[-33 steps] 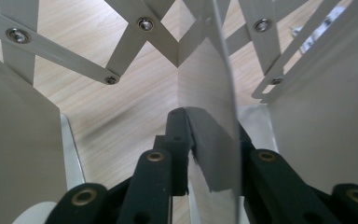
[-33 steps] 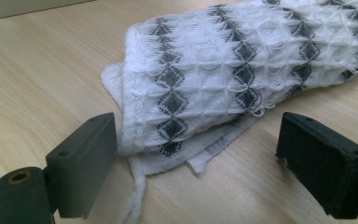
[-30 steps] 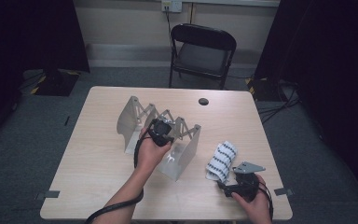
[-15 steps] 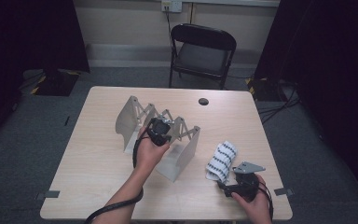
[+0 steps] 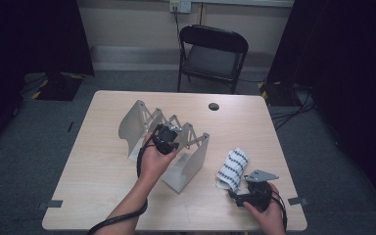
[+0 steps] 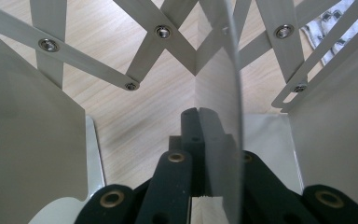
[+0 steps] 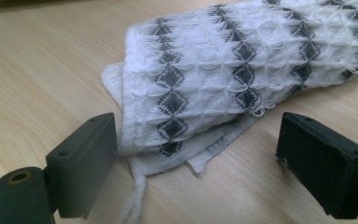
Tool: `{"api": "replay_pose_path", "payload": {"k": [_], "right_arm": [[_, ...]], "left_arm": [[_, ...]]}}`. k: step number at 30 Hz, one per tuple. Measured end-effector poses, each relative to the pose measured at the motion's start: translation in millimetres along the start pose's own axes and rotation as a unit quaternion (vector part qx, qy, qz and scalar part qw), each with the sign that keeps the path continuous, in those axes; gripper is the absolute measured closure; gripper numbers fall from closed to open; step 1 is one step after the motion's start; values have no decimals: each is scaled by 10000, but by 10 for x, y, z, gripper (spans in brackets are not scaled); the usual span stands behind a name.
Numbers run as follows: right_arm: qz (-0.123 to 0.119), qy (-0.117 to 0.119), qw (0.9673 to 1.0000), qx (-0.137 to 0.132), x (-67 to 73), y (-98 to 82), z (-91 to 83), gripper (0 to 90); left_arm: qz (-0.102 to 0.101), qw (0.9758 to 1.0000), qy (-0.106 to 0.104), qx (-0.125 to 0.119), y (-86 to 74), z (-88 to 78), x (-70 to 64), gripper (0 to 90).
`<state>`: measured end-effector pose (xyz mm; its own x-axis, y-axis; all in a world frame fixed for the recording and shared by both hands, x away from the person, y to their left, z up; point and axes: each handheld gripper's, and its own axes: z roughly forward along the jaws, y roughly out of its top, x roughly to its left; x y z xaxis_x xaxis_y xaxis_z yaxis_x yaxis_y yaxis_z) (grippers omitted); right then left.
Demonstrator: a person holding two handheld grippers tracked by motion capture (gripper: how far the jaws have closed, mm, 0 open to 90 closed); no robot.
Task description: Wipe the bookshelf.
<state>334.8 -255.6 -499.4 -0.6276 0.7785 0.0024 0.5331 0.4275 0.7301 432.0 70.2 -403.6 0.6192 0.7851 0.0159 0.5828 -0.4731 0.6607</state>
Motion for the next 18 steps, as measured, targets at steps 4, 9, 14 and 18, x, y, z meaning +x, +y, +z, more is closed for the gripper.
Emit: {"api": "replay_pose_path", "payload": {"k": [4, 9, 14, 18], "right_arm": [[1, -1, 10000, -1, 0, 0, 0, 117], [1, -2, 10000, -1, 0, 0, 0, 117], [1, -3, 10000, -1, 0, 0, 0, 117], [0, -3, 10000, -1, 0, 0, 0, 117]], "left_arm": [[49, 10000, 54, -16, -20, -35, 15, 900], [44, 10000, 43, -49, -51, -92, 25, 900], [31, 10000, 25, -66, -108, -142, 36, 900], [70, 9999, -40, -64, -209, -214, 54, 900]]}}
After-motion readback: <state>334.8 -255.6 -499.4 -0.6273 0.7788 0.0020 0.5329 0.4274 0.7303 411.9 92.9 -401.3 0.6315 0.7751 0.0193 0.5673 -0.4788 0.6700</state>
